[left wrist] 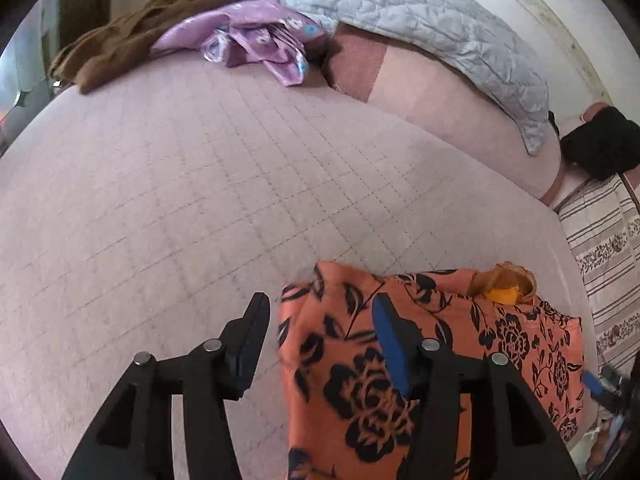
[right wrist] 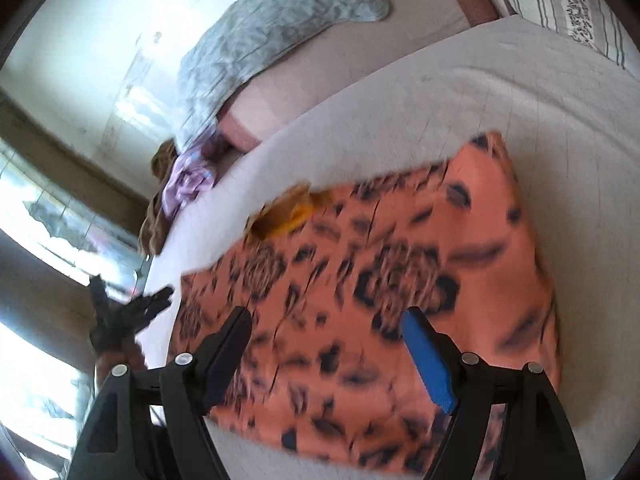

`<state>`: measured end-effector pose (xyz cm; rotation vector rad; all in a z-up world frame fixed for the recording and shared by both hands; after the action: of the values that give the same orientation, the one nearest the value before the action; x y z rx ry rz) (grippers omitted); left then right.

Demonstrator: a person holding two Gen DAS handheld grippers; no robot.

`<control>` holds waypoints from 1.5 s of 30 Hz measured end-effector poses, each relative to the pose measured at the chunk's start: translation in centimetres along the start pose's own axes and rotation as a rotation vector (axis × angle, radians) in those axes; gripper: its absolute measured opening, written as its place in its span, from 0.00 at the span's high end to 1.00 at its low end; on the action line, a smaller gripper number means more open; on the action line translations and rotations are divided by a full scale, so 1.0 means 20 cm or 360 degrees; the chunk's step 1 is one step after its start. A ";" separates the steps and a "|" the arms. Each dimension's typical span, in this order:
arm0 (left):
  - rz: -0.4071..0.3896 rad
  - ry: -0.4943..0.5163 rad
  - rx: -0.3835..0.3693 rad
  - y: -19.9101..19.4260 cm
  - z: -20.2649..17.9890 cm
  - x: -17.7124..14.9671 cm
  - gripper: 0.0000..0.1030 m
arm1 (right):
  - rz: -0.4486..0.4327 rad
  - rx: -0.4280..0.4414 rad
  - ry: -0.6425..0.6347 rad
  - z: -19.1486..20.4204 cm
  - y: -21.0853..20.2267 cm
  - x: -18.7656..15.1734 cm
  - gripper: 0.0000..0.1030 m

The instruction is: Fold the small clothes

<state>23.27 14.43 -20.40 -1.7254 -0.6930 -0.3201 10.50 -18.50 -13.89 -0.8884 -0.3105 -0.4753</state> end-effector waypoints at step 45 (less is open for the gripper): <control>-0.0119 0.0363 0.0052 -0.35 -0.56 -0.81 0.34 | -0.0329 -0.0370 0.0310 -0.30 -0.34 -0.42 0.85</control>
<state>7.93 0.16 -20.74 -1.6040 -0.5931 -0.5457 0.30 -24.66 -16.70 -1.0318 -0.1708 -0.7957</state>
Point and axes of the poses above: each gripper's, at about its wrist camera, not at the fingertips, and y roughly the way its jaws point, z to its left, x to its top, the point moved 9 cm from there along y, roughly the way its jaws point, and after that the axes turned 2 degrees about x, right-handed, at the moved point
